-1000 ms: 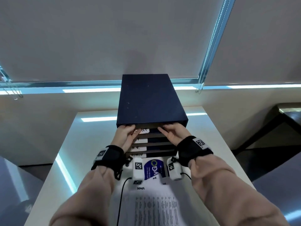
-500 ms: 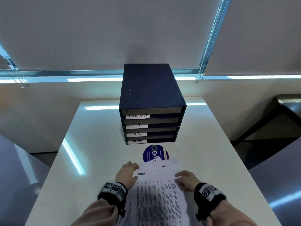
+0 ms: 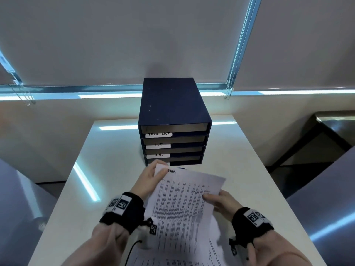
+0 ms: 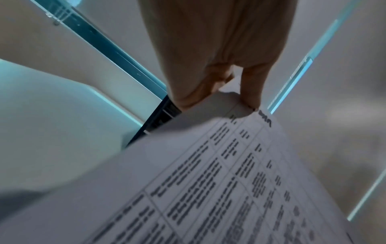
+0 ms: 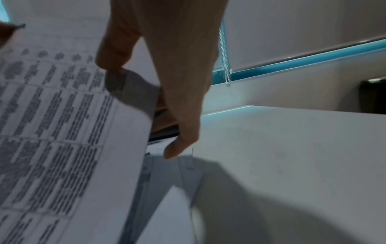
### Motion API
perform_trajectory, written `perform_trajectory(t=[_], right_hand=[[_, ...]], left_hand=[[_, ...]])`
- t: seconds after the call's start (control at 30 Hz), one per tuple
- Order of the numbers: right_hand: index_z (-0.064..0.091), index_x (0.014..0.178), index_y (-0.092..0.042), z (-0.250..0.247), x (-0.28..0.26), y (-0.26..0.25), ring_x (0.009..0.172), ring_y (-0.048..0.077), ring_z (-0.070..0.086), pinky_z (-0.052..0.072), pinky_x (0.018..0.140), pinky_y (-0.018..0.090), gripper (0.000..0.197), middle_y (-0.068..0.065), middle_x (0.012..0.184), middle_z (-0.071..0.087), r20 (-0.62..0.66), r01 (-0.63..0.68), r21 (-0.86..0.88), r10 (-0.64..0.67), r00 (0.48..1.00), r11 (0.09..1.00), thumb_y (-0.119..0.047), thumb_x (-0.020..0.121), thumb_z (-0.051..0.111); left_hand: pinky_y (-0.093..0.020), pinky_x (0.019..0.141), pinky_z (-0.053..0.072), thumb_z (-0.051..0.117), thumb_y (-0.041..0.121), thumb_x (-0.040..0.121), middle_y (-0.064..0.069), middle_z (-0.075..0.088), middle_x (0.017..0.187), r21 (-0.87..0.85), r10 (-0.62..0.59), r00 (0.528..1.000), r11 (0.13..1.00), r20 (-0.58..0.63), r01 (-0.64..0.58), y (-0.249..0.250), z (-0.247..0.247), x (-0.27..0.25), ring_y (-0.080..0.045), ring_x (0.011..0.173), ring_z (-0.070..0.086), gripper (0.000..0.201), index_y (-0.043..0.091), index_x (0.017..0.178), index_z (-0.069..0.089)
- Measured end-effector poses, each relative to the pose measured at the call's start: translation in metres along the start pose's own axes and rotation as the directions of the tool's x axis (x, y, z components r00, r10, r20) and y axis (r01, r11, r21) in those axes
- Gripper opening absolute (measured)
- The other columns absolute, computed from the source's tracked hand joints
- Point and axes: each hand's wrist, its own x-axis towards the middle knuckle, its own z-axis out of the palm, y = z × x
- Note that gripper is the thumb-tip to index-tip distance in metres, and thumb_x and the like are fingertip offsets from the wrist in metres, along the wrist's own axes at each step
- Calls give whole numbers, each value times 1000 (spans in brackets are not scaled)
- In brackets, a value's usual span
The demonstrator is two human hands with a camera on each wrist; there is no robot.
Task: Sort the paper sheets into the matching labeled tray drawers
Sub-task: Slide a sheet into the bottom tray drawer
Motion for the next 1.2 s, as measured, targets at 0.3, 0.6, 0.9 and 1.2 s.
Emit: perform_trajectory(t=[0.3, 0.6, 0.9, 1.2], right_hand=[[60, 117, 3, 2, -29, -11, 97, 33, 69, 57, 78, 39, 41, 22, 114, 68, 178, 92, 183, -125, 976, 979, 0, 77, 66], [60, 120, -1, 2, -41, -17, 102, 35, 68, 57, 79, 40, 83, 21, 117, 67, 207, 95, 152, -126, 970, 984, -21, 47, 94], [16, 152, -13, 10, -27, 43, 145, 26, 22, 22, 118, 41, 76, 7, 158, 20, 8, -91, 95, 91, 996, 991, 1, 90, 58], [51, 129, -5, 0, 37, 25, 114, 39, 59, 42, 101, 57, 39, 22, 125, 61, -65, -161, -37, 159, 985, 986, 7, 92, 50]], left_hand=[[-38, 87, 49, 31, 17, 104, -18, 66, 107, -275, -197, 975, 948, -102, 162, 25, -26, 30, -27, 96, 62, 33, 8, 117, 59], [-37, 91, 49, 30, 16, 104, -18, 66, 112, -329, -255, 961, 921, -108, 208, 20, -23, 30, -28, 102, 63, 32, 8, 114, 59], [-42, 82, 49, 39, 8, 99, -28, 62, 112, -280, -473, 830, 873, -294, 398, -38, -21, 30, -34, 88, 62, 33, -10, 122, 54], [-31, 57, 58, 43, 4, 99, -13, 62, 81, -239, -598, 788, 794, -146, 559, -78, -8, 14, -19, 59, 61, 19, -7, 114, 47]])
